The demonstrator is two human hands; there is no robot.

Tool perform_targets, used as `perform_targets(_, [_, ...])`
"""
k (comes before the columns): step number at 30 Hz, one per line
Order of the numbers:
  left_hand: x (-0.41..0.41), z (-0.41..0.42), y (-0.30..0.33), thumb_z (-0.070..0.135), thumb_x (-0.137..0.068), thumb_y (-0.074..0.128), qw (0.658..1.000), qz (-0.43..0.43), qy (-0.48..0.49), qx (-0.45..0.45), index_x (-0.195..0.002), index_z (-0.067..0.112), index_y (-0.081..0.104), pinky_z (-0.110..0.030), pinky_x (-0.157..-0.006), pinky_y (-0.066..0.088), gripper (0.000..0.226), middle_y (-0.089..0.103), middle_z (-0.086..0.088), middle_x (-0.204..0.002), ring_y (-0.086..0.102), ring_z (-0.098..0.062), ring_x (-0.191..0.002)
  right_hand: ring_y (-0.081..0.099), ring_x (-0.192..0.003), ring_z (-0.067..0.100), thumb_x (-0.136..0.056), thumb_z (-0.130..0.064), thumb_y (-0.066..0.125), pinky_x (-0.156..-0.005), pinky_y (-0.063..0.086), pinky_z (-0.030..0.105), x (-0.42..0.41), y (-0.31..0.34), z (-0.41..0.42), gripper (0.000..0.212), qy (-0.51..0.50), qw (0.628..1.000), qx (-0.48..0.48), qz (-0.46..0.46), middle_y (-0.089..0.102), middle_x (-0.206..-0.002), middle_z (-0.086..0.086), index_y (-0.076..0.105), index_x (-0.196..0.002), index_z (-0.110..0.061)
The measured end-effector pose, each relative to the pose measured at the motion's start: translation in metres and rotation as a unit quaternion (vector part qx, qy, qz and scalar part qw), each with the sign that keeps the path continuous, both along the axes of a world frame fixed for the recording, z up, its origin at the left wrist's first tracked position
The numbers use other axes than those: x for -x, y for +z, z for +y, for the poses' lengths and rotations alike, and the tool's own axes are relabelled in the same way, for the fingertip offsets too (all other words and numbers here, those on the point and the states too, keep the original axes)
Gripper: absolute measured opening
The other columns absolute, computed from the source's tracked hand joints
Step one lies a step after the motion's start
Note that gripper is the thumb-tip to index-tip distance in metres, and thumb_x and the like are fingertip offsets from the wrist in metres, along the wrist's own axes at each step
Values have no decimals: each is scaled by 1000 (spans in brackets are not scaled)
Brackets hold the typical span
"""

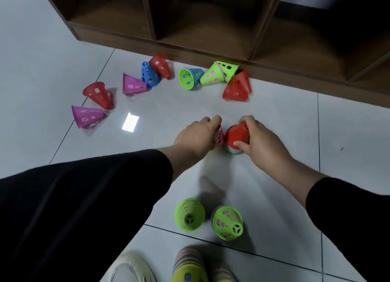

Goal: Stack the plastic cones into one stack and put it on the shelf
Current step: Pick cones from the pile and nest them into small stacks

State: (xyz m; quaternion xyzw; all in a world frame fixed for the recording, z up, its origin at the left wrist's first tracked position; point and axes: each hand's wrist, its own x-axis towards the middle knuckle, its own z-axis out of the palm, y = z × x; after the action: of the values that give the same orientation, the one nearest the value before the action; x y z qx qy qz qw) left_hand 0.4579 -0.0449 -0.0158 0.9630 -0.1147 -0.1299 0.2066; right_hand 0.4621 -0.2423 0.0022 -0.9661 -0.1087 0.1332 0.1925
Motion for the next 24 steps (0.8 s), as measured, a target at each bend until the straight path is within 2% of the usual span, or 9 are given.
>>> perform_targets(2, [-7,0,-3,27,-88,63,1000,-1,10,-2,-118,19,40,-47,-73,50,38,53,-11,-102,56,-39,-87,59,-108,31,-85,-29,75,-87,49,41,-8,-3,1,55,2,1000,5,-6,57,-126,8,42,-128,-21])
perform_targets(6, [-3,13,-2,40,-86,71,999,23,19,35,-151,29,23,-44,-91,49,81,49,-9,-135,56,-35,-112,51,-123,31,-80,-40,78,-99,46,44,-5,-5,-1,79,-18,1000,-7,-5,45,-143,5,34,-143,-26])
perform_targets(8, [11,25,3,35,-94,61,994,-16,68,88,-152,27,27,-41,-95,47,68,49,-9,-139,55,-32,-117,48,-124,28,-80,-46,75,-103,44,44,8,0,-7,80,-44,996,-52,-65,43,-142,4,34,-146,-23])
perform_targets(10, [35,46,6,16,-97,49,983,-38,106,143,-146,27,35,-36,-94,47,52,56,-4,-131,60,-25,-108,54,-113,21,-85,-48,66,-97,48,42,34,5,-19,65,-43,986,-132,-93,49,-129,0,44,-139,-21])
perform_targets(13, [89,90,0,2,-87,49,989,45,50,131,-142,32,37,-36,-89,52,64,56,8,-125,62,-14,-93,54,-109,8,-82,-62,59,-90,51,38,95,-3,-52,64,44,981,-189,9,50,-124,-8,45,-134,-28])
perform_targets(16, [148,119,-13,20,-84,65,983,153,-41,87,-150,41,25,-33,-91,52,80,47,12,-138,57,-5,-105,48,-126,6,-64,-77,70,-101,47,36,153,-21,-77,94,80,974,-154,147,44,-140,-15,31,-142,-45])
perform_targets(18, [174,114,-21,34,-82,74,976,189,-65,91,-152,44,18,-24,-93,49,90,41,15,-145,53,-4,-111,42,-132,-2,-59,-74,77,-107,43,31,177,-32,-76,106,90,971,-142,171,37,-146,-20,23,-145,-48])
perform_targets(21, [193,89,-30,38,-78,82,972,198,-53,116,-155,35,18,-4,-87,38,100,37,13,-148,51,-6,-115,35,-127,-18,-66,-58,83,-107,36,17,196,-38,-54,102,92,971,-159,156,32,-145,-25,23,-146,-42])
perform_targets(24, [198,65,-41,38,-73,85,976,176,-2,128,-152,32,24,-16,-93,40,100,42,5,-148,54,-16,-118,39,-124,-13,-70,-43,86,-106,34,15,202,-48,-36,94,49,975,-164,138,38,-141,-18,31,-145,-33])
